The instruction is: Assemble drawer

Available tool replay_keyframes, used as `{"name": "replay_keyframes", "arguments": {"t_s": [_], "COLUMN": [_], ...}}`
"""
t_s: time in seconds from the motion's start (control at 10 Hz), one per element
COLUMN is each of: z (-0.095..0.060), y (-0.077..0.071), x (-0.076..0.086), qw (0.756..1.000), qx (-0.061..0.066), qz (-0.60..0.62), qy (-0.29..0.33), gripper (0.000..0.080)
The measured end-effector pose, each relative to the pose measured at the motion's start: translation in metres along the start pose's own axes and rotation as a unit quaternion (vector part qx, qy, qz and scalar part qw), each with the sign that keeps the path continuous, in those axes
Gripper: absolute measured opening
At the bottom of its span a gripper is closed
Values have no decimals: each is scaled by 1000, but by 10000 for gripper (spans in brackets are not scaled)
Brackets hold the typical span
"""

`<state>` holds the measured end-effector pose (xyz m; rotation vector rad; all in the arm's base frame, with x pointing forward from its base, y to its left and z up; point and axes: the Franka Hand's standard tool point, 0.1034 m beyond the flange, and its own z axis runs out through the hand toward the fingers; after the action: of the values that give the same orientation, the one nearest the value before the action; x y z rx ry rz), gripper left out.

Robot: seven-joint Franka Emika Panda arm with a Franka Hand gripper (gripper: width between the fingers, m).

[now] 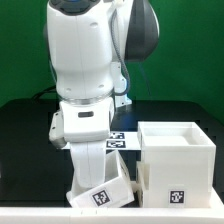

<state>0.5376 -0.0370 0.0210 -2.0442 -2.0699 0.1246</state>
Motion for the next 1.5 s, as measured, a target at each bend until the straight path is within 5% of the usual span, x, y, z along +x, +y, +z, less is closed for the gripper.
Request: {"name": "replay_keyframes", "arguments": {"t_s": [0.2, 0.3, 0.4, 0.6, 0.9, 1.3, 1.5], "z": [0, 0, 0, 0, -12, -43, -35], "y": [0, 0, 0, 0, 5, -5, -15], "x": [1, 1, 1, 1, -9, -12, -17], "qw": [1000, 1000, 1000, 1000, 1000, 999, 999], "qx": [0, 0, 0, 0, -17, -34, -30], "qz": [0, 0, 0, 0, -13, -20, -13], "qy": [0, 0, 0, 0, -1, -16, -3], "gripper": [646, 490, 490, 173, 84, 71, 71]}}
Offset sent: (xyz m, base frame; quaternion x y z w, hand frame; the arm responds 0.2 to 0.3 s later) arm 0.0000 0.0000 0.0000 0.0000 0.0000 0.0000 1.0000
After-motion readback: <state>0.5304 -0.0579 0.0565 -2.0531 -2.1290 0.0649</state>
